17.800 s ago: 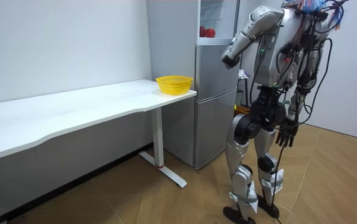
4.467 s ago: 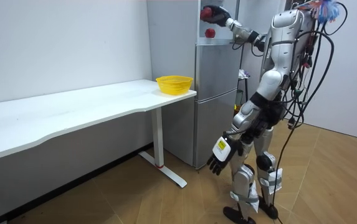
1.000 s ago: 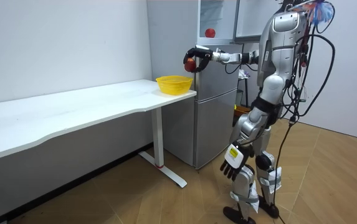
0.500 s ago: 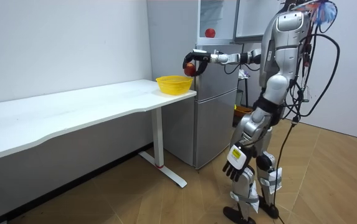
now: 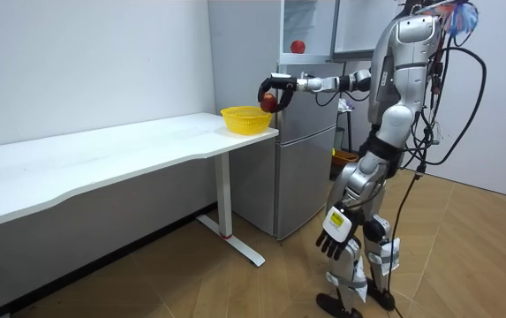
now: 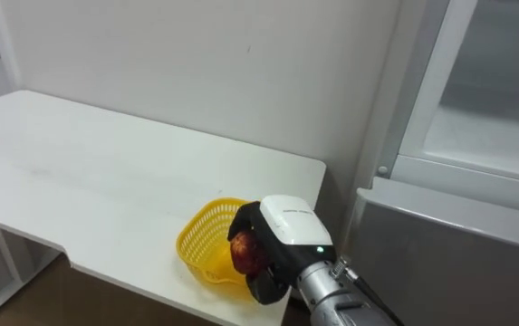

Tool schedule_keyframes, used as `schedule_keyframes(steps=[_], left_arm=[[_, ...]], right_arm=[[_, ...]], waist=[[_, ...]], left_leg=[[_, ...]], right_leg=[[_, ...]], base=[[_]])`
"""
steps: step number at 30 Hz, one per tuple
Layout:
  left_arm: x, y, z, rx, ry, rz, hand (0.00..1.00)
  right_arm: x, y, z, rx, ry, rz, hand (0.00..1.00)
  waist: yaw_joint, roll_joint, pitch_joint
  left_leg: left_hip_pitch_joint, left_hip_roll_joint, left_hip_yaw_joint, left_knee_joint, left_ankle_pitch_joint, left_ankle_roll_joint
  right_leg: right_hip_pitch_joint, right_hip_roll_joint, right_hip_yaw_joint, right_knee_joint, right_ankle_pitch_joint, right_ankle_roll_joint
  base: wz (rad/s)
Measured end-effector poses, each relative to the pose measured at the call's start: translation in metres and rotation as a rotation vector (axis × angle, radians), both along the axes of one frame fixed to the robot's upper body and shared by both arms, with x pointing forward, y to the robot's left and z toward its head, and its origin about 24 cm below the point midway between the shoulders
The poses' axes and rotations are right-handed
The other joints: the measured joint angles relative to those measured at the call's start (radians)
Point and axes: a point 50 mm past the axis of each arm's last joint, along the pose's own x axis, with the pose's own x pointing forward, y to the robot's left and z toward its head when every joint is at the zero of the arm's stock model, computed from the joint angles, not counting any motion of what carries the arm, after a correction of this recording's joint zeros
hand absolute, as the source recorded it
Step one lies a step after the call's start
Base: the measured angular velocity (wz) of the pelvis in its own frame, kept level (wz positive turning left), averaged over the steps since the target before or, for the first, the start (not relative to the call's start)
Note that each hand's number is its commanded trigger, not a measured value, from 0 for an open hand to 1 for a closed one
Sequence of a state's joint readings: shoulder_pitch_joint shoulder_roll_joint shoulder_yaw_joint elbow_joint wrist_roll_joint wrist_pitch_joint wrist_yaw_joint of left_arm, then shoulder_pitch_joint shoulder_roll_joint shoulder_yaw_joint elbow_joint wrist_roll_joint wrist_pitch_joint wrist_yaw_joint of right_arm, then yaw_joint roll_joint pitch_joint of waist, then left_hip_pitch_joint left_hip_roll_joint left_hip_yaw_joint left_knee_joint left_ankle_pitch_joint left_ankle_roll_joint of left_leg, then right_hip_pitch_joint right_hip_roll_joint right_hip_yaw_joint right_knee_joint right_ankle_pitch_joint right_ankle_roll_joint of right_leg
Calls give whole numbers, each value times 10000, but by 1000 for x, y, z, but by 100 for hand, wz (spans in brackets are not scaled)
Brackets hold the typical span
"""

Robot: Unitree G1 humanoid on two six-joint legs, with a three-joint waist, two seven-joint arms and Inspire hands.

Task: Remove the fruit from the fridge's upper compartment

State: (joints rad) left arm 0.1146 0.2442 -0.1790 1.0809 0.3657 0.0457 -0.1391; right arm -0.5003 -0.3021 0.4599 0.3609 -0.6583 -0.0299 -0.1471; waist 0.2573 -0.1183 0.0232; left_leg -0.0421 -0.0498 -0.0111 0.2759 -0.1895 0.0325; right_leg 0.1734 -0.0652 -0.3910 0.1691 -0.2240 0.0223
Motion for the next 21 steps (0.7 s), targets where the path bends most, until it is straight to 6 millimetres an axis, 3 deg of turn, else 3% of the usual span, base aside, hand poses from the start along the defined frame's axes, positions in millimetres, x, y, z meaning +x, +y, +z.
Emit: schedule_keyframes(steps=[12,13,14,15,21], left_arm=[[0,0,0,-12,13,5,0],[0,0,0,-14,17,5,0],[0,0,0,-15,18,6,0],[0,0,0,-24,20,3,0],[0,0,0,-33,24,2,0]], right_arm=[[14,-4,8,-653,-159,-259,100],[15,-3,10,-653,-212,-249,83],[15,-3,11,-654,-242,-246,52],[16,-2,13,-654,-302,-238,0],[16,-3,13,-646,-310,-247,0]], waist=[[-25,-154,-26],[-23,-183,-26],[-24,-197,-26],[-26,-224,-12],[-13,-252,3]], left_leg=[[64,-60,-193,-23,11,5],[45,-65,-192,-23,10,5],[30,-69,-191,-23,11,6],[10,-78,-190,-23,14,12],[6,-118,-186,-44,27,42]], right_leg=[[44,-11,-104,-8,0,0],[41,-15,-107,-6,0,0],[43,-18,-107,-6,0,0],[47,-24,-107,-6,0,0],[24,-63,-102,-7,0,0]], base=[[4],[0],[0],[0],[0]])
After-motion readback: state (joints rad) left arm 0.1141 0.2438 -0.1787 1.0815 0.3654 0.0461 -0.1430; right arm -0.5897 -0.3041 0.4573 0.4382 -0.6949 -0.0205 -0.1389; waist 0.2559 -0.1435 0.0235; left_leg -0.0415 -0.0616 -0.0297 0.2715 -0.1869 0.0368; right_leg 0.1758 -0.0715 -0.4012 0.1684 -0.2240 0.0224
